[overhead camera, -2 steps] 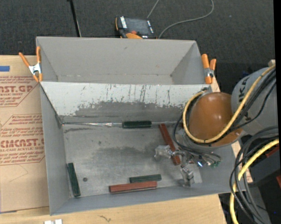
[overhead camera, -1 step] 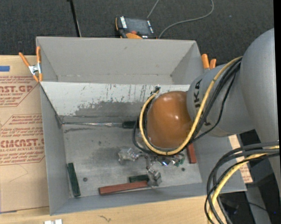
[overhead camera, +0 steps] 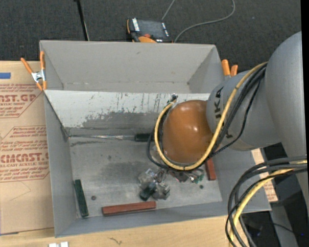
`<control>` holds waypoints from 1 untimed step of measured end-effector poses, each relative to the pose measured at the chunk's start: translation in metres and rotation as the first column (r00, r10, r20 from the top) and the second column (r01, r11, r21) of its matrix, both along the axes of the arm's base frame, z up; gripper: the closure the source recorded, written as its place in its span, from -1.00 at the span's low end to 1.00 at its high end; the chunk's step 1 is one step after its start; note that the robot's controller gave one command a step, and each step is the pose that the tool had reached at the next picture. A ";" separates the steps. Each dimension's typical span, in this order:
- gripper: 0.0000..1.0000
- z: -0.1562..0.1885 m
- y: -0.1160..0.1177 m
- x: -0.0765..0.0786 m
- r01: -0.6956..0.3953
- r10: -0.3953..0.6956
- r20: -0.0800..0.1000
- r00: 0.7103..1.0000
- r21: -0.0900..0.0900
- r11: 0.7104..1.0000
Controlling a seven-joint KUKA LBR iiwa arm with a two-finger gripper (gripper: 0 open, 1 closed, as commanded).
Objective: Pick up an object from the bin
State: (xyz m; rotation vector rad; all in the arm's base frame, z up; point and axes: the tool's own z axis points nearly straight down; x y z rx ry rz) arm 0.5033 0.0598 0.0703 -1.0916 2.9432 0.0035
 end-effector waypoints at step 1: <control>1.00 0.153 -0.028 0.017 -0.034 0.034 0.008 0.999 -0.003 0.999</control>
Offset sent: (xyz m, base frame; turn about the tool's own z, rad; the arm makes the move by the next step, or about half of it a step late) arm 0.0152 -0.0276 0.1488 -0.0369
